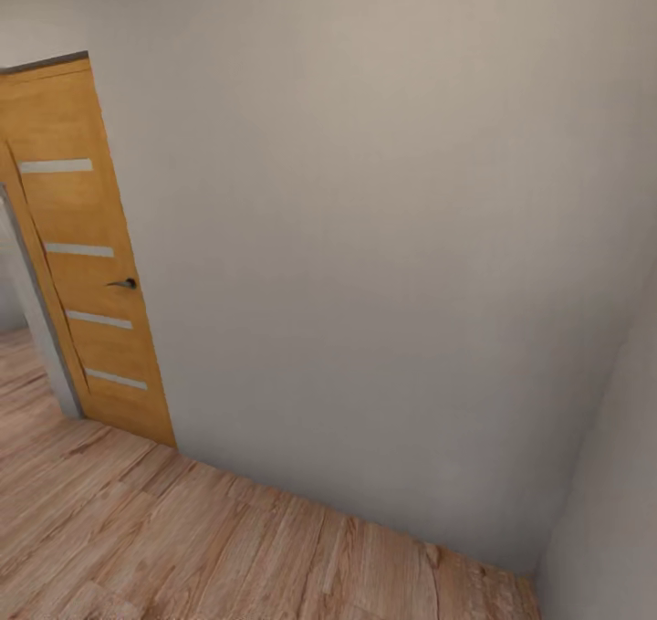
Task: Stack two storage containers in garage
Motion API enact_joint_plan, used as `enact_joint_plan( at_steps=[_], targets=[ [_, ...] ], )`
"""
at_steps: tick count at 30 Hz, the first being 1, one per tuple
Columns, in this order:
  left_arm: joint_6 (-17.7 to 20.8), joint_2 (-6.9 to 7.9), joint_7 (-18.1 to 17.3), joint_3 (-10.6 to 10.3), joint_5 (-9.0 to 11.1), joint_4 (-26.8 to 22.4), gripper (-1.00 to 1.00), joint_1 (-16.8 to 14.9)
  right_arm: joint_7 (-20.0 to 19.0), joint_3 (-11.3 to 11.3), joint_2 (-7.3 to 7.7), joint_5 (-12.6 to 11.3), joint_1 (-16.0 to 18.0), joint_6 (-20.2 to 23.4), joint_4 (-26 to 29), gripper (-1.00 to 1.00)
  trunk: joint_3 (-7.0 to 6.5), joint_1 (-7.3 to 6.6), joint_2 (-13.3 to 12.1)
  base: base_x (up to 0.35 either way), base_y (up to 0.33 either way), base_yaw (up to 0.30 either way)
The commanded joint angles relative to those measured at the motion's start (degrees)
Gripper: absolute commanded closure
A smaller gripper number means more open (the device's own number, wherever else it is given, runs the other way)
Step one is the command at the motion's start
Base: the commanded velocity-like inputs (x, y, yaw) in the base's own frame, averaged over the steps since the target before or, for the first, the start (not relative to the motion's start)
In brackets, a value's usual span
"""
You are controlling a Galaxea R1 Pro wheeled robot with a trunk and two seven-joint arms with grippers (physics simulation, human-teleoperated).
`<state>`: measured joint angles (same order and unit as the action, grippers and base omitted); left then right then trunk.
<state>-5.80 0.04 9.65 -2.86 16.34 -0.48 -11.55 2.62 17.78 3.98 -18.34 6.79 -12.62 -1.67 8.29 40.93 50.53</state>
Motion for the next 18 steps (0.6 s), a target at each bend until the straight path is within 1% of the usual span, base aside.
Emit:
enact_joint_plan(
  at_steps=[1, 5, 11, 18],
  targets=[
    [-0.2, -0.06, 0.1, -0.3, 0.4, 0.0, -1.0, 0.0, 0.0, 0.5, 0.03, -0.3, 0.1, -0.4, -0.2, -1.0, 0.08, 0.01, 0.1, 0.0, 0.0, 0.269],
    [-0.2, 0.13, 0.1, -0.3, 0.6, 0.0, -1.0, -0.1, 0.0, 0.5, 0.14, -0.3, 0.1, -0.4, -0.2, -1.0, 0.08, 0.01, 0.1, 0.129, 0.0, 0.269],
    [-0.2, 0.13, 0.0, -0.3, 0.6, 0.0, -1.0, 0.0, 0.1, 0.5, 0.09, -0.4, 0.1, -0.4, -0.2, -1.0, 0.08, 0.01, 0.1, 0.265, 0.0, 0.269],
    [-0.2, 0.12, 0.0, -0.3, 0.6, 0.0, -1.0, 0.0, 0.1, 0.5, 0.14, -0.4, 0.1, -0.4, -0.2, -1.0, 0.08, 0.01, 0.1, 0.04, 0.0, 0.269]
  ],
)
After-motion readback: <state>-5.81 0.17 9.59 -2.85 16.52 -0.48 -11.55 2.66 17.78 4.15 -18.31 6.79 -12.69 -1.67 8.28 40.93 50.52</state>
